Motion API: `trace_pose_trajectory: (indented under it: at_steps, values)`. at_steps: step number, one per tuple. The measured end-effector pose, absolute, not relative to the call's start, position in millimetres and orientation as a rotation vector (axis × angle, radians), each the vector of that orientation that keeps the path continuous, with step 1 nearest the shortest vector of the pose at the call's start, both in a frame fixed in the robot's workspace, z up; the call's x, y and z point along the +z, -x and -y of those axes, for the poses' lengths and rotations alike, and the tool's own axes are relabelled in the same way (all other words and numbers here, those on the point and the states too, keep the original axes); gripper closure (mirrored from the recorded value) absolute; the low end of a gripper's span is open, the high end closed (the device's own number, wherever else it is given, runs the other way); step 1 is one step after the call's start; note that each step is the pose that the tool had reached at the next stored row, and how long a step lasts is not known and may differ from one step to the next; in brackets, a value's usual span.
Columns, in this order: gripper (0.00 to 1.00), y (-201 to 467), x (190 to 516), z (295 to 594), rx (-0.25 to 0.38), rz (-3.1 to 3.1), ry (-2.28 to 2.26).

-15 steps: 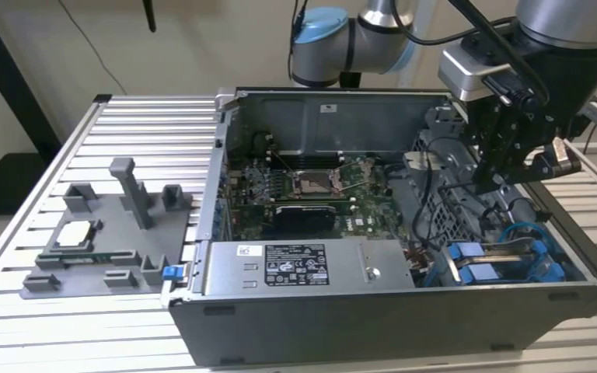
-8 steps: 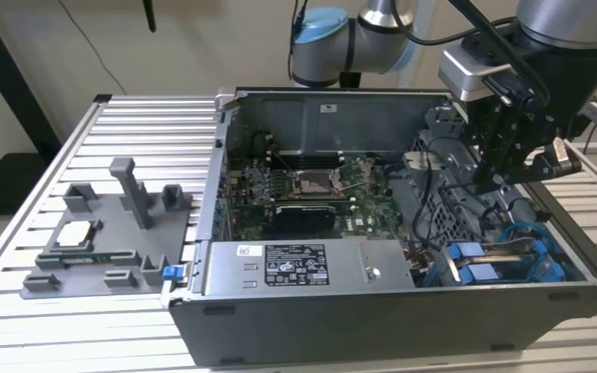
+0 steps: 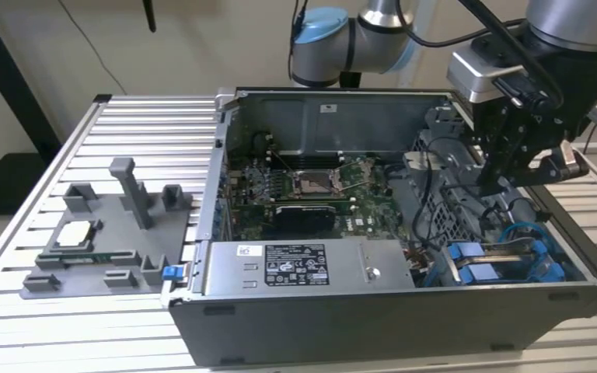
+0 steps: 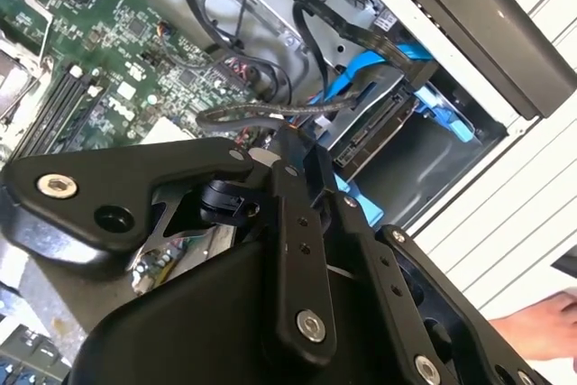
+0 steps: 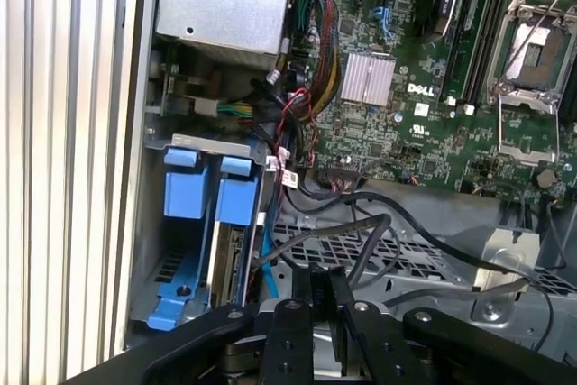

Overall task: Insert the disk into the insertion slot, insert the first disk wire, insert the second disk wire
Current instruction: 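Insert the first disk wire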

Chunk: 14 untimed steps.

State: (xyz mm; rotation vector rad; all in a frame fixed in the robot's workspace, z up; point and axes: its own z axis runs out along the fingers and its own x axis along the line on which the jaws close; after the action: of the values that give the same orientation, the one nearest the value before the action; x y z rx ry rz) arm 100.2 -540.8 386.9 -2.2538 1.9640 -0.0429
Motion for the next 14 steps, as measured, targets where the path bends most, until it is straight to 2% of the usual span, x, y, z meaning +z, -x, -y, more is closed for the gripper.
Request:
trace_pose_trajectory:
  at_steps: [14]
  values:
    - [1.0, -116, 386, 557, 0.019, -1.995, 2.281]
